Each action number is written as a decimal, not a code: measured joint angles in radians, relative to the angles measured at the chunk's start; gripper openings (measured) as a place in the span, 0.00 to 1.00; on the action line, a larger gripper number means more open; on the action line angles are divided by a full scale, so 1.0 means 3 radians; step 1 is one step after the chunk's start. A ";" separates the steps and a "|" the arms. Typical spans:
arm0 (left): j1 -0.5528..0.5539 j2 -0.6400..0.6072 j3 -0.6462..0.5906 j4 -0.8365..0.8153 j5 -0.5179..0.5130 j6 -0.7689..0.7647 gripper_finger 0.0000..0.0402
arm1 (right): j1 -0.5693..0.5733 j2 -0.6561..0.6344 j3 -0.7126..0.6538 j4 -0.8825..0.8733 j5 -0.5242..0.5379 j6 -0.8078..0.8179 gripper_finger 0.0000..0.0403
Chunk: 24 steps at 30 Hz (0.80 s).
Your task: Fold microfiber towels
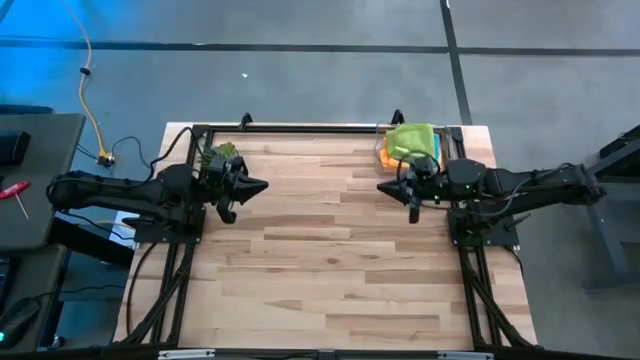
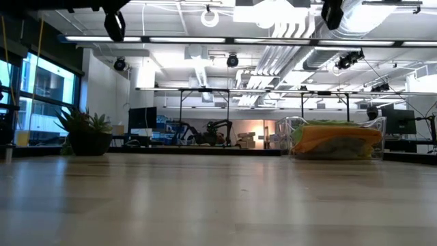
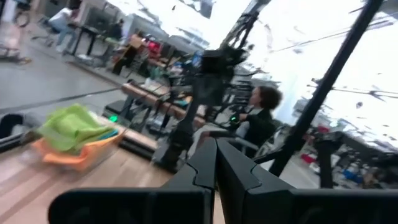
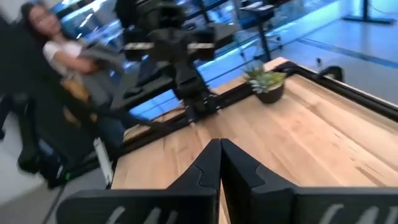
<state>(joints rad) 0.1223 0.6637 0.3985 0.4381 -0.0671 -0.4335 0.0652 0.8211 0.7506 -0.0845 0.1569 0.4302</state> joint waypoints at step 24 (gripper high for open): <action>0.0050 -0.0393 -0.0082 -0.0413 -0.0086 0.0321 0.00 | 0.0228 0.0008 0.0000 0.0161 -0.0325 -0.0151 0.00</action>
<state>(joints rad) 0.1371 0.5459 0.3738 0.3141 -0.0928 -0.3372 0.1337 0.8234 0.7506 -0.0360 0.0594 0.3848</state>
